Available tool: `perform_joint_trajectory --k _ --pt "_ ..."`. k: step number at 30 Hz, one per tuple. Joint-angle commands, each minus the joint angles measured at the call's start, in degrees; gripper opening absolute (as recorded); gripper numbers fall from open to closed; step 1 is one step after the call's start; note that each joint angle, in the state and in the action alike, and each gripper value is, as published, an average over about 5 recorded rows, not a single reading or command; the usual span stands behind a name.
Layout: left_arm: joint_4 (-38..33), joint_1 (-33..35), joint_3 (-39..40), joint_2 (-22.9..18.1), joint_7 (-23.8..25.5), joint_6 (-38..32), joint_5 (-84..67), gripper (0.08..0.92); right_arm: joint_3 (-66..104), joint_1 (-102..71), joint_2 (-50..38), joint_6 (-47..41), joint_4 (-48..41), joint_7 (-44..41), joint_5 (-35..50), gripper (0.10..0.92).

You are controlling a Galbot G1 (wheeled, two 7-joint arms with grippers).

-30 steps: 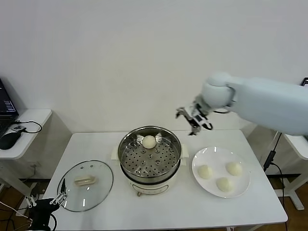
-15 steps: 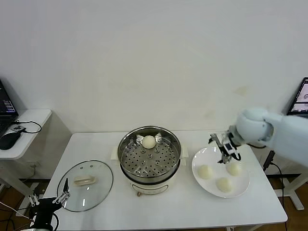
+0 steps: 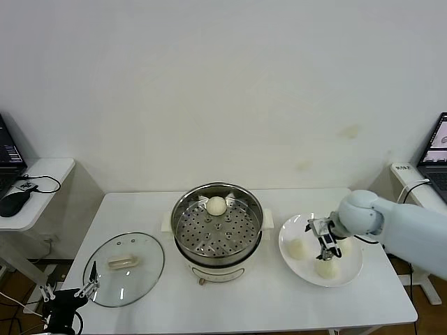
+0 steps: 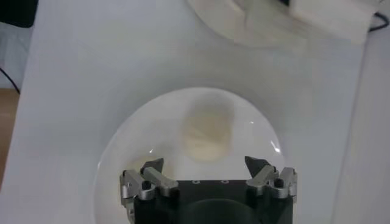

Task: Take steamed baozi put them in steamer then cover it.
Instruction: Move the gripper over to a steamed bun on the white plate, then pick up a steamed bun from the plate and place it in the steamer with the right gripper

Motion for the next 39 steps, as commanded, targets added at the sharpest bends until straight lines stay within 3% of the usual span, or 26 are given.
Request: perform_joint_trajectory --k 1,10,24,29,39 --pt "0.09 -0.08 0.04 -0.03 -0.03 -0.03 -0.02 0.823 5.15 -7.38 3.26 0.89 -5.76 0.73 -1.95 0.823" --pt "0.78 -0.39 -0.13 0.01 -0.07 -0.12 -0.06 0.823 7.07 -8.77 7.61 1.55 -10.62 1.08 -1.81 0.814" --pt "1.03 -0.55 0.11 -0.12 -0.16 -0.25 -0.16 0.823 8.41 -9.46 9.27 -0.35 -11.32 0.70 -1.99 0.696" --pt "0.89 -0.41 0.05 -0.09 -0.16 -0.25 -0.36 0.823 8.48 -7.80 7.21 -0.59 -10.17 -0.86 -2.11 0.612" --pt "0.50 -0.48 0.25 0.04 -0.18 -0.20 -0.40 0.823 4.16 7.57 -1.32 -1.87 -1.13 -5.49 6.27 0.570"
